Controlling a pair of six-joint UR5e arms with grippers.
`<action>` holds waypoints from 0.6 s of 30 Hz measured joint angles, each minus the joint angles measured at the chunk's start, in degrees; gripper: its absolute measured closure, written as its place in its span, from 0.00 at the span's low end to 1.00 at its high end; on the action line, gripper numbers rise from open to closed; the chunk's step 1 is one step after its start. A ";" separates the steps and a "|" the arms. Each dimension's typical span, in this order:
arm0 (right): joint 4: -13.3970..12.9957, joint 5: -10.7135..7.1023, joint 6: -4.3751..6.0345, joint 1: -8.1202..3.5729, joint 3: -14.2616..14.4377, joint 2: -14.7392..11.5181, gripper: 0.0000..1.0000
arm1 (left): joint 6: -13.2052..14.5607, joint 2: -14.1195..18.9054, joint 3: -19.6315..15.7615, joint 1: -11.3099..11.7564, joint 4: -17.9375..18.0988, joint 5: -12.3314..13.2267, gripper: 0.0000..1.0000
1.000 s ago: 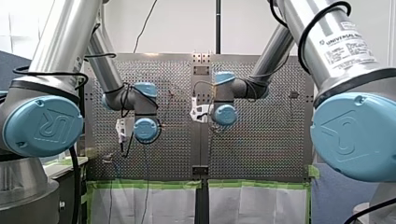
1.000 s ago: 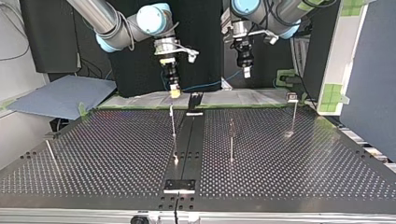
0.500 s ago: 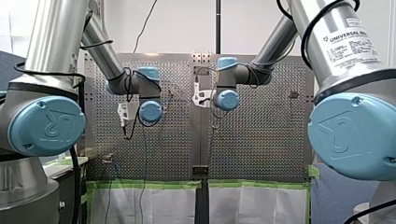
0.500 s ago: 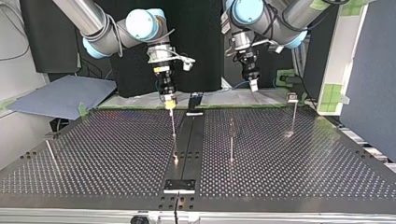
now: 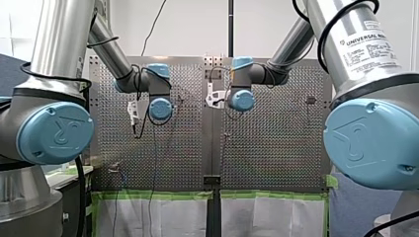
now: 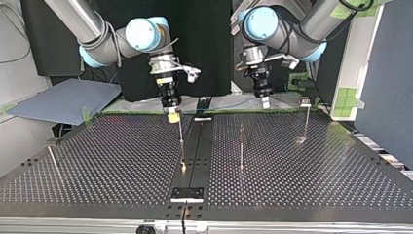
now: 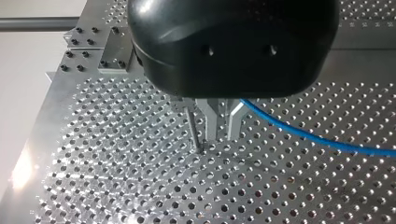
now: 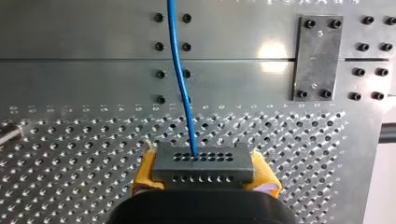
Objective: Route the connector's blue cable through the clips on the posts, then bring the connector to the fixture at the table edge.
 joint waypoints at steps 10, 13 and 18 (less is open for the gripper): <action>0.76 -1.87 0.95 -0.93 -1.88 0.07 1.00 | 0.48 0.00 2.07 3.99 -1.58 3.22 0.84; 1.07 -2.38 1.03 -1.12 -2.43 0.08 1.00 | 0.53 -0.02 2.64 5.43 -1.86 4.64 0.84; 1.30 -3.41 1.20 -1.28 -3.18 0.12 1.00 | 0.57 -0.02 4.12 6.76 -2.51 6.94 0.84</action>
